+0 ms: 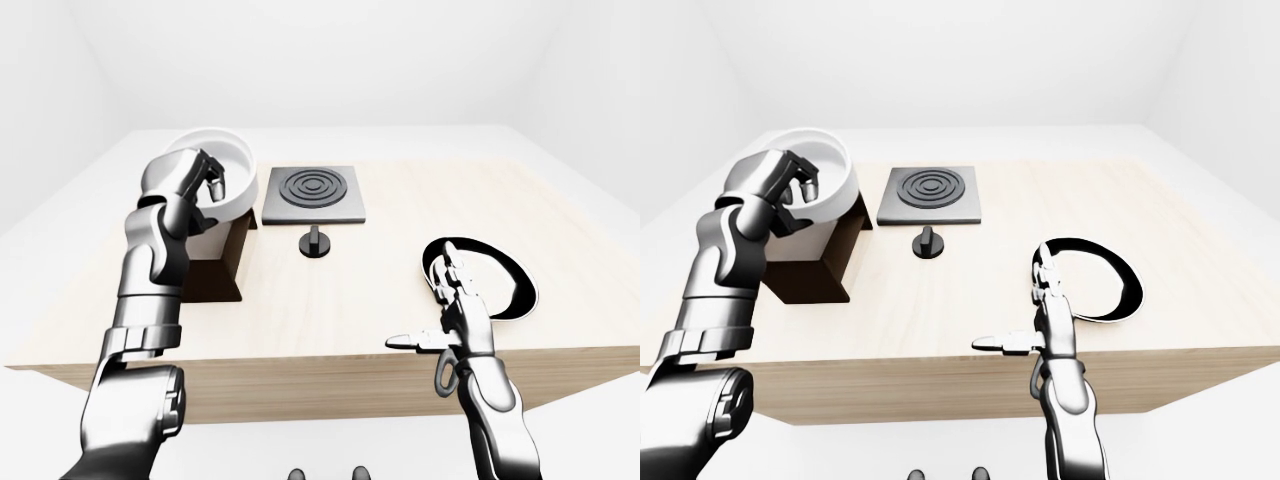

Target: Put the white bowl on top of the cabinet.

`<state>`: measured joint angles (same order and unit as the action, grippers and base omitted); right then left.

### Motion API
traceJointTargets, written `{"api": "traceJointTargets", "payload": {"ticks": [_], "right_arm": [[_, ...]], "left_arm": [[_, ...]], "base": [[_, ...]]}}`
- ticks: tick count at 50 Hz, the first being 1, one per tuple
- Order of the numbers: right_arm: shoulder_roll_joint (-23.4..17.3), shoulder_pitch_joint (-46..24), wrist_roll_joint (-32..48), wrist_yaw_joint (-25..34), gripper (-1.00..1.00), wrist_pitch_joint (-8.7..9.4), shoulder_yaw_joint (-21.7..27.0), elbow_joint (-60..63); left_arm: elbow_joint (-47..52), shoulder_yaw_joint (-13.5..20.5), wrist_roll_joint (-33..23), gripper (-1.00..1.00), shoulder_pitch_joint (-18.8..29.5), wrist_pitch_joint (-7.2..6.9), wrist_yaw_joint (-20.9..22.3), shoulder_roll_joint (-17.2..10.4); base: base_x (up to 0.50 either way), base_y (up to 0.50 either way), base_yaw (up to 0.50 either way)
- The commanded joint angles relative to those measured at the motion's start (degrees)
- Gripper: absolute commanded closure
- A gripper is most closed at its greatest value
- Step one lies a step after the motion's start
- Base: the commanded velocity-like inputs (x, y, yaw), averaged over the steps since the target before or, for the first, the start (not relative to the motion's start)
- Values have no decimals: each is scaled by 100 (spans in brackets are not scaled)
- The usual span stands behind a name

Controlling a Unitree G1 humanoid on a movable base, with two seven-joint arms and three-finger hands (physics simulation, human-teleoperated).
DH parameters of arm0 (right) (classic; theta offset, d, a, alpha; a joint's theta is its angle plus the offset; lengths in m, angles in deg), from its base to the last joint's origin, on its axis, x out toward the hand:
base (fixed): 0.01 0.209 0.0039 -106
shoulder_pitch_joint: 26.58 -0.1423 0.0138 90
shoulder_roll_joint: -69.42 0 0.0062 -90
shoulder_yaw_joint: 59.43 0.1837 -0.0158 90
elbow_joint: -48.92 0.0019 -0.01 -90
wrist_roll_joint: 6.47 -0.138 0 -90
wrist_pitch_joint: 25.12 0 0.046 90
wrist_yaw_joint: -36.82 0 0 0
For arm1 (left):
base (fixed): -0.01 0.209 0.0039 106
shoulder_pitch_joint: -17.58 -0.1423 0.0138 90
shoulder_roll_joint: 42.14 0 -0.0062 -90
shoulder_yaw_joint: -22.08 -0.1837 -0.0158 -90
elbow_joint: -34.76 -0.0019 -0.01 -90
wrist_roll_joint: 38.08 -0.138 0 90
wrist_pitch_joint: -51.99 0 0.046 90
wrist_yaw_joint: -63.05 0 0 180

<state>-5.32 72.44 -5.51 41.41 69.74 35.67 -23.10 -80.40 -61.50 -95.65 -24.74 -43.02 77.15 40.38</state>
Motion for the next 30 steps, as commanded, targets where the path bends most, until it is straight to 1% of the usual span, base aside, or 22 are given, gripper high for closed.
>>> {"api": "traceJointTargets", "payload": {"ticks": [1,2,3,8,9,14,16,18,22,23,25,26,30], "right_arm": [[6,30,16,12,-100,-15,-18,9],[6,31,16,12,-100,-15,-18,9],[6,27,16,13,-100,-16,-19,3],[4,25,21,16,-100,-20,-24,-5],[5,22,25,15,-100,-22,-28,-13],[3,15,24,14,-100,-18,-28,-15],[3,15,21,15,-100,-17,-25,-11],[4,16,21,14,-100,-17,-26,-10],[4,16,21,14,-100,-17,-27,-11],[3,35,9,23,-100,-16,-20,16],[3,35,7,26,-100,-15,-18,19],[4,31,7,27,-100,-13,-19,14],[4,30,8,28,-100,-13,-19,13]], "left_arm": [[-333,145,243,100,185,1,-670,-276],[-338,142,254,100,187,1,-678,-280],[-519,200,342,100,266,1,-839,-302],[-794,191,606,100,381,1,-1183,-350],[-948,205,677,100,437,1,-1333,-356],[-1237,151,868,100,551,1,-1648,-397],[-1281,123,899,100,552,1,-1689,-407],[-1394,112,916,100,596,1,-1850,-421],[-1411,96,947,100,604,1,-1873,-430],[-1557,130,972,100,656,1,-2034,-433],[-1590,121,1005,100,669,1,-2067,-441],[-1743,147,1051,100,719,1,-2195,-463],[-1785,124,1107,100,736,1,-2238,-479]], "base": [[0,0,0],[0,0,0],[0,0,0],[0,0,0],[0,0,0],[0,0,0],[0,0,0],[0,0,0],[0,0,0],[0,0,0],[0,0,0],[0,0,0],[0,0,0]]}}
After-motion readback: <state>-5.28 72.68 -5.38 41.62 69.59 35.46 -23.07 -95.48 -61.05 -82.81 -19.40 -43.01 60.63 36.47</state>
